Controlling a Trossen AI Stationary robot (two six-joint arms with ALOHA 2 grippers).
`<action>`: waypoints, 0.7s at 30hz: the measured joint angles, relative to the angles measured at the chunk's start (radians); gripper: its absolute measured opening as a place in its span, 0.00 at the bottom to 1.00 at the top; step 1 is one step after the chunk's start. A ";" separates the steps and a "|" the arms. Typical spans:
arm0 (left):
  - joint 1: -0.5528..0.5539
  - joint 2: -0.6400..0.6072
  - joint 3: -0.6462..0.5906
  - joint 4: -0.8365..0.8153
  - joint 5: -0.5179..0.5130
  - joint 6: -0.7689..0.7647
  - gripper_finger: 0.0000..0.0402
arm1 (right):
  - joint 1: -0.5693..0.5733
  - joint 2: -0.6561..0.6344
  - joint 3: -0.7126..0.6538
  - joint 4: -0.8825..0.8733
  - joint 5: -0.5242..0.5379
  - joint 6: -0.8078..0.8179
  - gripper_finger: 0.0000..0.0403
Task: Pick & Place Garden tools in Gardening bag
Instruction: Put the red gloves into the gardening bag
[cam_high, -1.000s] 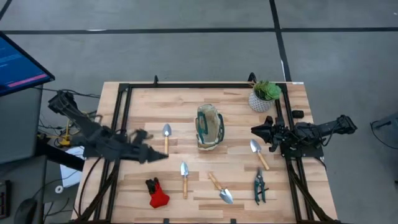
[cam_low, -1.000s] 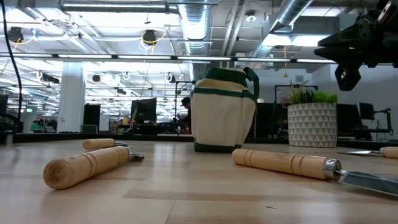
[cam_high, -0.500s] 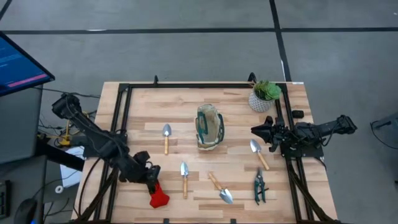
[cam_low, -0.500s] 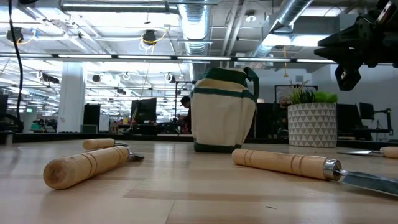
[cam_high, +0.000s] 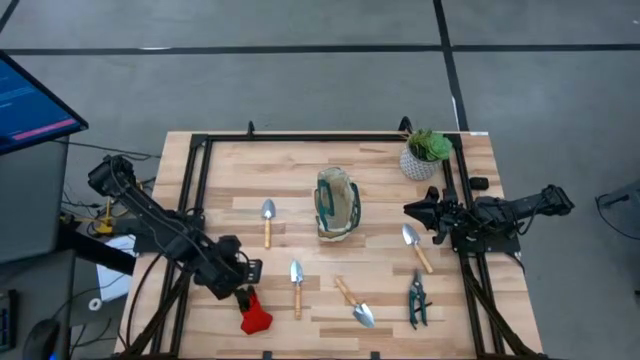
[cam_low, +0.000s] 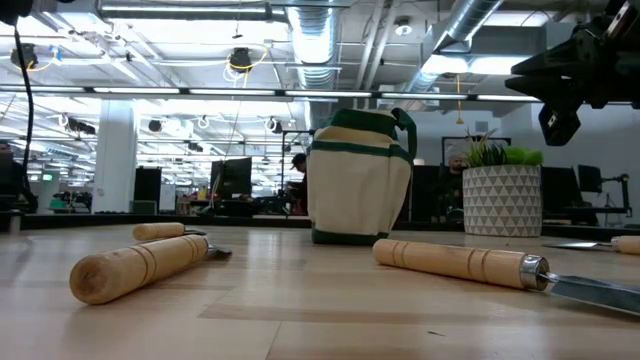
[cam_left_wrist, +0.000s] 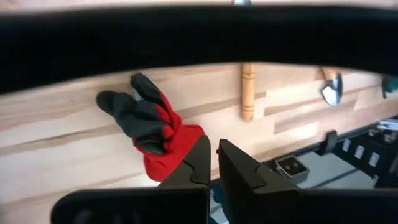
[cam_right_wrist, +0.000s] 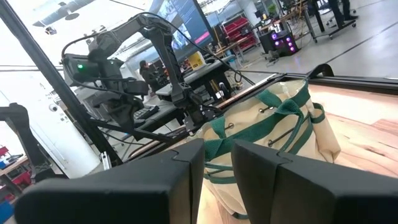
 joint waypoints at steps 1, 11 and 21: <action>0.000 0.000 0.000 0.005 0.002 0.007 0.01 | 0.000 0.000 0.000 0.000 0.000 0.000 0.19; 0.000 -0.005 0.000 0.052 0.029 0.183 0.20 | 0.000 0.000 0.000 0.000 0.000 0.000 0.19; 0.000 0.005 -0.002 0.073 0.123 0.238 0.67 | 0.000 0.000 0.000 0.000 0.000 0.000 0.19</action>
